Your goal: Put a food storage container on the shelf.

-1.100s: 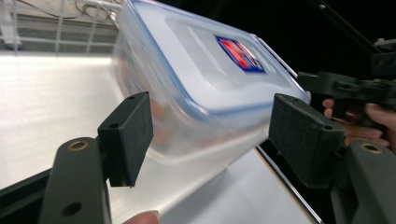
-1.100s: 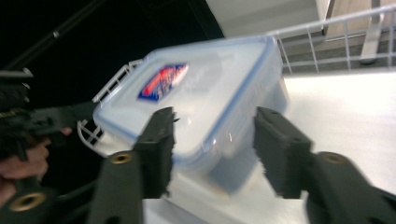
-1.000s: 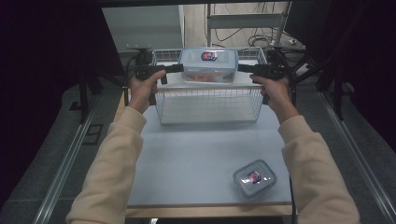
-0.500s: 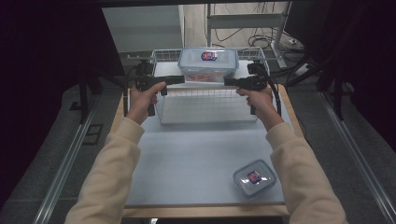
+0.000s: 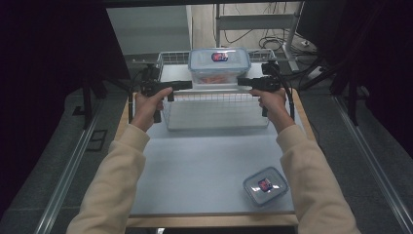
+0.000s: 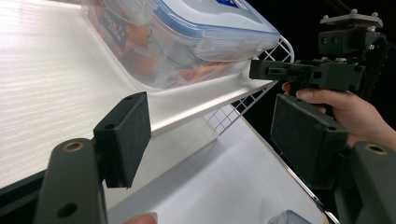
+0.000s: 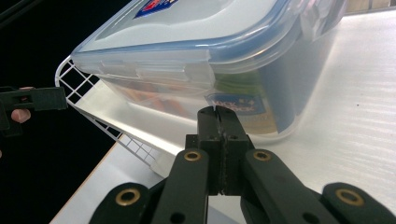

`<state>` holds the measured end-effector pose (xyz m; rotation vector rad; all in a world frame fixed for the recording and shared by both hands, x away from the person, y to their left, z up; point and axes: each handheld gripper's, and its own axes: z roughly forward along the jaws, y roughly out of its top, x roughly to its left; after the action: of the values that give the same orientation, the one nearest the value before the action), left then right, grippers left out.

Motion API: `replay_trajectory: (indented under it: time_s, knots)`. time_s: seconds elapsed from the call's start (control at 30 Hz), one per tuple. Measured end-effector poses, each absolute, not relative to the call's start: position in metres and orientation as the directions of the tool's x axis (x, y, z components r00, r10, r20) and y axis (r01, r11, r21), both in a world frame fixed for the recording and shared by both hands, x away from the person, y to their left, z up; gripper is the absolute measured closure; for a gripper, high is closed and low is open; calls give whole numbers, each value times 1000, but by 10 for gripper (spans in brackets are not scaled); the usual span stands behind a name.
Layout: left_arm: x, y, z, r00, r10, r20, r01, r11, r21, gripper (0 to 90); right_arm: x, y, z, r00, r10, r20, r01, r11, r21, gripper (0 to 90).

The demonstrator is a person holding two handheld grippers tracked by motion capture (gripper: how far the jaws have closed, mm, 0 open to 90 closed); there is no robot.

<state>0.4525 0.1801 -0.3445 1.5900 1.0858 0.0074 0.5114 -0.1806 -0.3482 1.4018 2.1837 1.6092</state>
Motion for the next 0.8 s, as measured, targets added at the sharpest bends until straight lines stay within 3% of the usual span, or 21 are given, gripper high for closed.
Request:
replay_trajectory:
  time_s: [0.5,0.8]
  knots:
    - [426,181,-357,586,616,-526,612,90,786,284,474,-204,-346,-629,650,427,583,30,812,895]
    - [393,178,-385,609,595,-525,603,83,794,284,442,-234,-368,-655,595,465,586,13,810,894]
